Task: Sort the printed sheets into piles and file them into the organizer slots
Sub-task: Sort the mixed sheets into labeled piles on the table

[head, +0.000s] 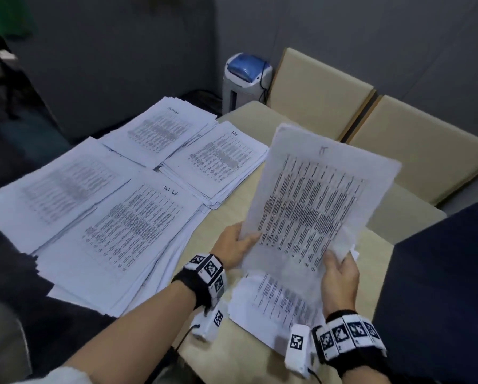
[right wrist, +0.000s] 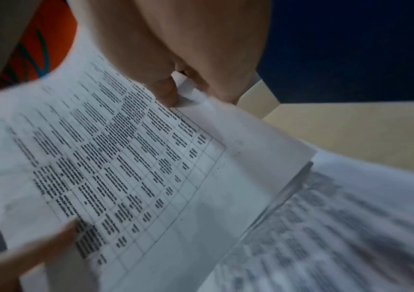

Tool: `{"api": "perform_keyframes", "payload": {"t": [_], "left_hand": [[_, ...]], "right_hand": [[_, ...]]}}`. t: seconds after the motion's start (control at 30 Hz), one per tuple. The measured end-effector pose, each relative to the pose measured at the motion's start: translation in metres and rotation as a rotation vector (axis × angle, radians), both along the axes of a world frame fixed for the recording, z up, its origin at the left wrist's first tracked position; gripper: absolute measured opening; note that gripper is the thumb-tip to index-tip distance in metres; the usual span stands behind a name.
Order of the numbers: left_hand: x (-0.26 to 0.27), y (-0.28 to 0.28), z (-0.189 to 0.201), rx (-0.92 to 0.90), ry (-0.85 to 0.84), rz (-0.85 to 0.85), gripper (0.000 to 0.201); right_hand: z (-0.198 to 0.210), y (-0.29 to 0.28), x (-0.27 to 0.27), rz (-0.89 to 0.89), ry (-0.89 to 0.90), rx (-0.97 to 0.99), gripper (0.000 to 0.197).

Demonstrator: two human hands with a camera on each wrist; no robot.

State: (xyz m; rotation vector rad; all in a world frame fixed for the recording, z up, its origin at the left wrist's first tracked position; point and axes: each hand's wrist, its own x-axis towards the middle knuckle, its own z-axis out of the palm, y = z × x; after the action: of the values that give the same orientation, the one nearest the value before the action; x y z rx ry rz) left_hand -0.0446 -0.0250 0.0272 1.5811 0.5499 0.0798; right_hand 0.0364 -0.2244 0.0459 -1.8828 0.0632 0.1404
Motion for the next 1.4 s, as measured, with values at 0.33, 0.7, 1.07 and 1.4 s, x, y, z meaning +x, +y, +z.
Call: {"api": "perform_keyframes", "payload": {"t": [0.33, 0.7, 1.07, 1.4], "left_hand": [[-0.087, 0.118, -0.004, -0.017, 0.082, 0.376, 0.029], [-0.229, 0.374, -0.017, 0.262, 0.325, 0.436, 0.035], [-0.257, 0.516, -0.05, 0.638, 0.753, 0.186, 0.027], [-0.203, 0.488, -0.044, 1.101, 0.953, 0.194, 0.059]], "right_hand": [[-0.035, 0.086, -0.028, 0.229, 0.376, 0.14, 0.037], [-0.117, 0.173, -0.077, 0.529, 0.4, -0.474, 0.01], [-0.094, 0.196, -0.092, 0.435, 0.373, -0.574, 0.009], [-0.083, 0.171, -0.081, 0.289, 0.479, -0.407, 0.012]]}}
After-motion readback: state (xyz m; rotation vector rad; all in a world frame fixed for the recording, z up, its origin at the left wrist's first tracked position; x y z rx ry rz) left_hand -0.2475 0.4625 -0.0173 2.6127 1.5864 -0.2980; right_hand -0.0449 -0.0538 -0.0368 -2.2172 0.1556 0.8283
